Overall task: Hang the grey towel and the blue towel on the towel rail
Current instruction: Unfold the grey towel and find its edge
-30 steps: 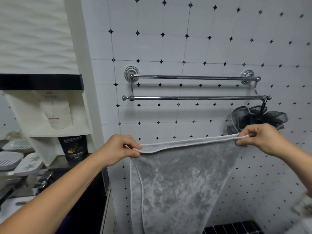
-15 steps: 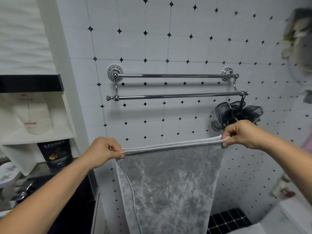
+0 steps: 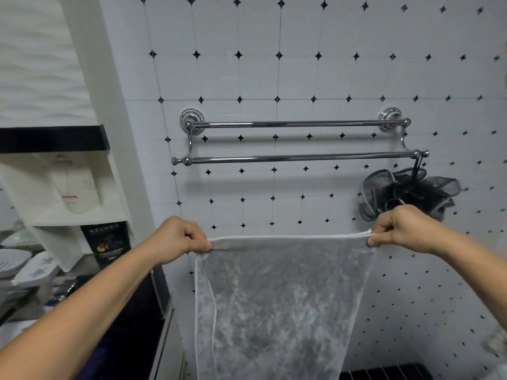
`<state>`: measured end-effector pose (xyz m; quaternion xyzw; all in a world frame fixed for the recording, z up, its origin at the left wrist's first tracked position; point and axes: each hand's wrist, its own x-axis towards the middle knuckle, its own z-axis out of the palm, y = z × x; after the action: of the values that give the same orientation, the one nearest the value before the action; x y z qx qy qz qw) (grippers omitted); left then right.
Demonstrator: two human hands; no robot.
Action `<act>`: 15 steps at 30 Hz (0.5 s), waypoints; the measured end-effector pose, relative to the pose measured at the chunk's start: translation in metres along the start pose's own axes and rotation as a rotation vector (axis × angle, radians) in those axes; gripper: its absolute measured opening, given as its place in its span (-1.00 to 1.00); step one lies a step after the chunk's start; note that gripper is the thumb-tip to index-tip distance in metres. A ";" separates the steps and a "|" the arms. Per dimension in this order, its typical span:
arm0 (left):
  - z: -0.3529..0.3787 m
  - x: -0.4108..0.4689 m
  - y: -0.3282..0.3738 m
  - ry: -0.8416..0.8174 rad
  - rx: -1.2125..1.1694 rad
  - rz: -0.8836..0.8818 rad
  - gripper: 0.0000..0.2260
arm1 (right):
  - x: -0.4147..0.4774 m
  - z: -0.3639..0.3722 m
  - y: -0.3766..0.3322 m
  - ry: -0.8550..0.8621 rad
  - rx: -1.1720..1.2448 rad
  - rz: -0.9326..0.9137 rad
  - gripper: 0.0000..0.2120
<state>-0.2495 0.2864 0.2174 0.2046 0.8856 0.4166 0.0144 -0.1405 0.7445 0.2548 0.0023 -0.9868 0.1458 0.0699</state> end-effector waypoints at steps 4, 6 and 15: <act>0.013 0.010 0.023 0.084 0.186 -0.058 -0.80 | 0.018 -0.002 0.007 0.108 0.111 -0.018 -0.81; 0.014 0.016 0.029 0.230 0.257 -0.103 -0.75 | 0.015 0.002 0.005 -0.059 0.122 -0.138 -0.81; 0.047 0.014 0.035 0.351 0.290 -0.235 -0.84 | 0.049 0.014 0.027 0.053 0.171 -0.121 -0.78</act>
<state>-0.2410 0.3460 0.2154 0.0248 0.9427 0.3100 -0.1207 -0.1921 0.7668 0.2407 0.0640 -0.9666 0.2252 0.1040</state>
